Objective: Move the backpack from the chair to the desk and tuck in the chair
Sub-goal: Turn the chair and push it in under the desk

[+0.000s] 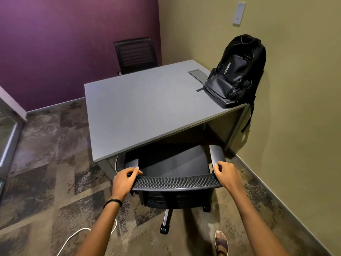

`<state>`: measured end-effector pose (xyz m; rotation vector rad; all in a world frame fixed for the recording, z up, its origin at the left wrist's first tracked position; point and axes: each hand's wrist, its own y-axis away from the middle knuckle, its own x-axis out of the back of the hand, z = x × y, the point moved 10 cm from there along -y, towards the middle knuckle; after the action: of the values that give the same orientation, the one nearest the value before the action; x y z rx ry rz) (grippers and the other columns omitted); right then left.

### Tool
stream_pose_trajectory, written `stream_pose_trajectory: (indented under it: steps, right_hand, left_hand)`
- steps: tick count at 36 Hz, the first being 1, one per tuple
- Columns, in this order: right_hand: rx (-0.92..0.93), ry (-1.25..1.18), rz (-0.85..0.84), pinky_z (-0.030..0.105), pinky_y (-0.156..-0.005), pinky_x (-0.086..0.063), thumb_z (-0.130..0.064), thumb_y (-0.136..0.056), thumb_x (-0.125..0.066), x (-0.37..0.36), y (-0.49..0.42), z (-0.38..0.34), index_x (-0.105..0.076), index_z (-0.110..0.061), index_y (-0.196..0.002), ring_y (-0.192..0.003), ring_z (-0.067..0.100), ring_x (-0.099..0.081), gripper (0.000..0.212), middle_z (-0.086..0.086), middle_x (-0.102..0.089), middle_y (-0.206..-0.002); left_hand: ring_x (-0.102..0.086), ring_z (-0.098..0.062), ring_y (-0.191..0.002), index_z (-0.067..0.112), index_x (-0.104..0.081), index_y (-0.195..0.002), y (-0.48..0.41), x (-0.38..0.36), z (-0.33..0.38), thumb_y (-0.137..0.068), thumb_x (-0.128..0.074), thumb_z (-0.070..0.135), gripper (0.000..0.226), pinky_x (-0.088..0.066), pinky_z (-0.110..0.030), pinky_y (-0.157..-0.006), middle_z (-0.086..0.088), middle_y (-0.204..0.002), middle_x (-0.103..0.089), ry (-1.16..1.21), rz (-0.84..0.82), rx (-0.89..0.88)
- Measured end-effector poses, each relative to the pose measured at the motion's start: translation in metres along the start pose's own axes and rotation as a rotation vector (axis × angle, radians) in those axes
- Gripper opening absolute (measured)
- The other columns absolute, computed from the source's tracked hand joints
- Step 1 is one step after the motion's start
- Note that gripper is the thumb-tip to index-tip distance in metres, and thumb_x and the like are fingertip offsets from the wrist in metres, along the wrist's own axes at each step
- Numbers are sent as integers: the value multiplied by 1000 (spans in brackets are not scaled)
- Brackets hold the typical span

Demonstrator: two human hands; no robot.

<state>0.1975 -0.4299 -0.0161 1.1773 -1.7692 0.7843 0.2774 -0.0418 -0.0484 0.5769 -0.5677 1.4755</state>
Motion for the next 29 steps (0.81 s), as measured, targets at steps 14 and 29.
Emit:
stream_pose_trajectory:
  steps: [14,29]
  right_hand:
    - [60,8,-98,13,-44,-16,-19,-93,-50,11,-105,22,-18,-29,-52,-51,17,-47,52,-8,-39,-54]
    - [137,-70,-189,23,-58,-36,-22,-94,-48,22,-204,53,-55,-18,-71,-65,21,-56,24,9,-65,-79]
  left_hand:
    - [-55,-3,-69,41,-63,-60,-51,-46,35,-91,-50,39,34,-37,-25,-61,17,-73,-64,-179,12,97]
    - [-64,-21,-93,30,-74,-84,-67,-102,82,-95,-35,50,45,-45,-34,-83,0,-98,-74,-312,29,246]
